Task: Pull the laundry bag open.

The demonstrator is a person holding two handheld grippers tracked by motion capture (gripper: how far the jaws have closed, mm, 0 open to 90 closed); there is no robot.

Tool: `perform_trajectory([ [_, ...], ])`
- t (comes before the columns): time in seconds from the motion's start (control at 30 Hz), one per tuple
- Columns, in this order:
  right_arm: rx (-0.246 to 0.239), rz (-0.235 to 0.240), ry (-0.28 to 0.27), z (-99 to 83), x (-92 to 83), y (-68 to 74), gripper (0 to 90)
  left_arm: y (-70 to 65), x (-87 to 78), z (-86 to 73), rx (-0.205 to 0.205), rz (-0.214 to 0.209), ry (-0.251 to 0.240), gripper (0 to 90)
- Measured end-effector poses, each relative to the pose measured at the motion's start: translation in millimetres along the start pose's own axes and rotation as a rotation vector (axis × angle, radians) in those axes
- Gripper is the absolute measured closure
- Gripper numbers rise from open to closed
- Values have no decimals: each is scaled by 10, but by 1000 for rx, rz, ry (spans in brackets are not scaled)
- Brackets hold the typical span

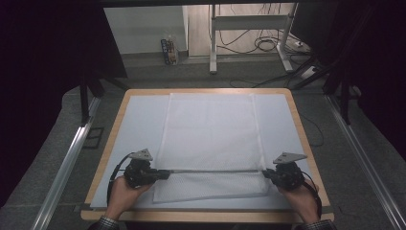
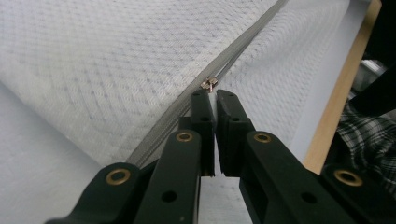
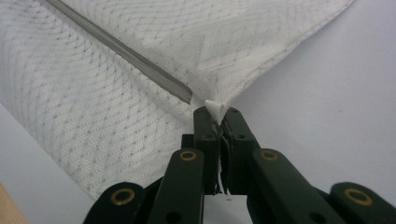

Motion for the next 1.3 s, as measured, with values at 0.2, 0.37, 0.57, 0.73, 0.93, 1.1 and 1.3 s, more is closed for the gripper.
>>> perform_trajectory([
  [0.2, -5, -1, 5, -2, 6, 4, 856, 37, -50, -42, -18, 8, -6, 874],
  [0.37, -2, -4, 8, -8, 4, -2, 857, 72, -93, -77, -31, 19, -11, 874],
  [0.57, -8, -3, 9, -5, 11, 6, 856, 77, -116, -104, -38, 19, -13, 874],
  [0.73, -5, -6, 12, -10, 14, -3, 857, 100, -139, -125, -44, 25, -14, 874],
  [0.93, 1, -9, 20, -13, 19, 4, 858, 122, -174, -145, -54, 35, -21, 874],
  [1.1, 11, -8, 22, -15, 18, 1, 858, 128, -191, -148, -59, 40, -26, 874],
  [1.3, 13, -16, 25, -19, 15, -11, 859, 164, -230, -173, -70, 58, -29, 874],
])
Point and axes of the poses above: each handheld gripper's, and its own axes: x roughly forward along the jaws, z roughly out of its top, y roughly to its left, the point moved 10 cm from there along x, roughly forward along the jaws, and after that the axes turned 2 degrees about z, right-handed, at the moved point
